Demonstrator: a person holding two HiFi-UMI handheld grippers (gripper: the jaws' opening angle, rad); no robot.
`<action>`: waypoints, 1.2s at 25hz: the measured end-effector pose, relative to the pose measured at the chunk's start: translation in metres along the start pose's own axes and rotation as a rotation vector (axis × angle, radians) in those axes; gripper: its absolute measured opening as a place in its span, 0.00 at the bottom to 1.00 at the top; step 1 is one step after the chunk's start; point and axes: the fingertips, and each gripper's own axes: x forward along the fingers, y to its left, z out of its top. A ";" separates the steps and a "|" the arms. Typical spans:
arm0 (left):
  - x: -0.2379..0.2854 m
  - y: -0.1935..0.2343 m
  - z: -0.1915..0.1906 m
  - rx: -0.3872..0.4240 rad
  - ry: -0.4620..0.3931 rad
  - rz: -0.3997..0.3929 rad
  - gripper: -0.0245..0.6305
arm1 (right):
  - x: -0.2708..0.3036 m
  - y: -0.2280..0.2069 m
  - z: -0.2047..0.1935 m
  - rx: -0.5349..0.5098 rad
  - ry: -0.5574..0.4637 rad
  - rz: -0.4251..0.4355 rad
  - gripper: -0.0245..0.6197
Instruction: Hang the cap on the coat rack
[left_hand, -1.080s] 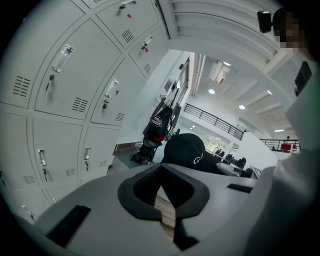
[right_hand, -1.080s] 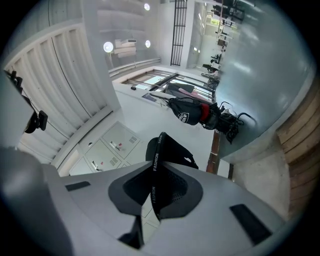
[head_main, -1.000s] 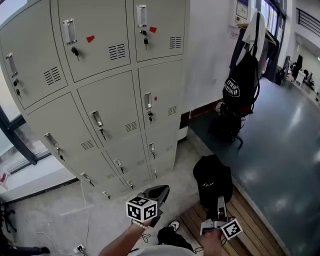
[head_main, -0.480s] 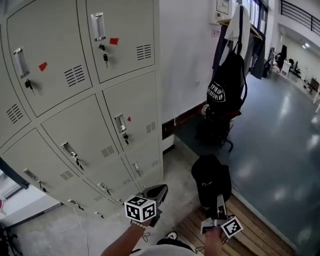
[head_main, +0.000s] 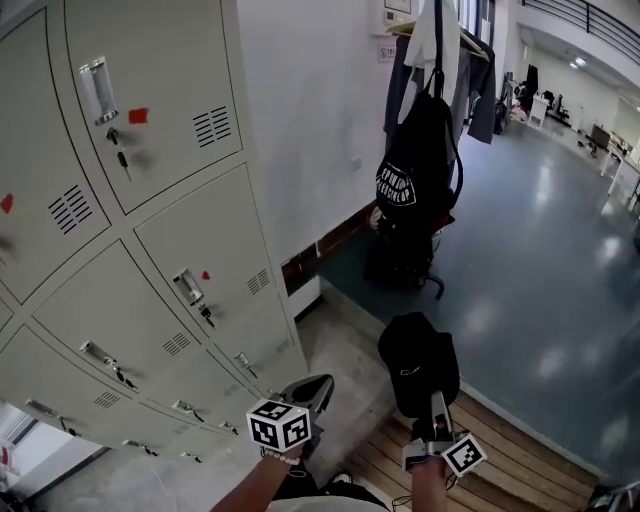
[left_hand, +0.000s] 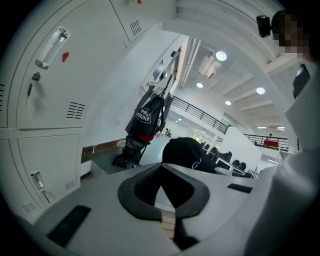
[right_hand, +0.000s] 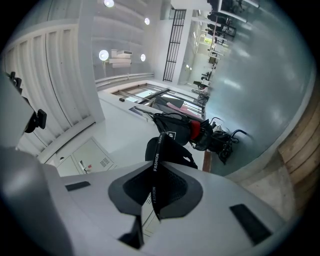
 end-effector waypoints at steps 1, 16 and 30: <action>0.008 0.001 0.002 -0.001 0.006 -0.008 0.04 | 0.002 -0.003 0.003 0.003 -0.007 -0.005 0.07; 0.153 0.017 0.081 0.125 0.071 -0.200 0.04 | 0.083 -0.027 0.053 -0.031 -0.180 -0.056 0.07; 0.256 0.055 0.174 0.231 0.101 -0.334 0.04 | 0.198 -0.018 0.086 -0.104 -0.301 -0.058 0.07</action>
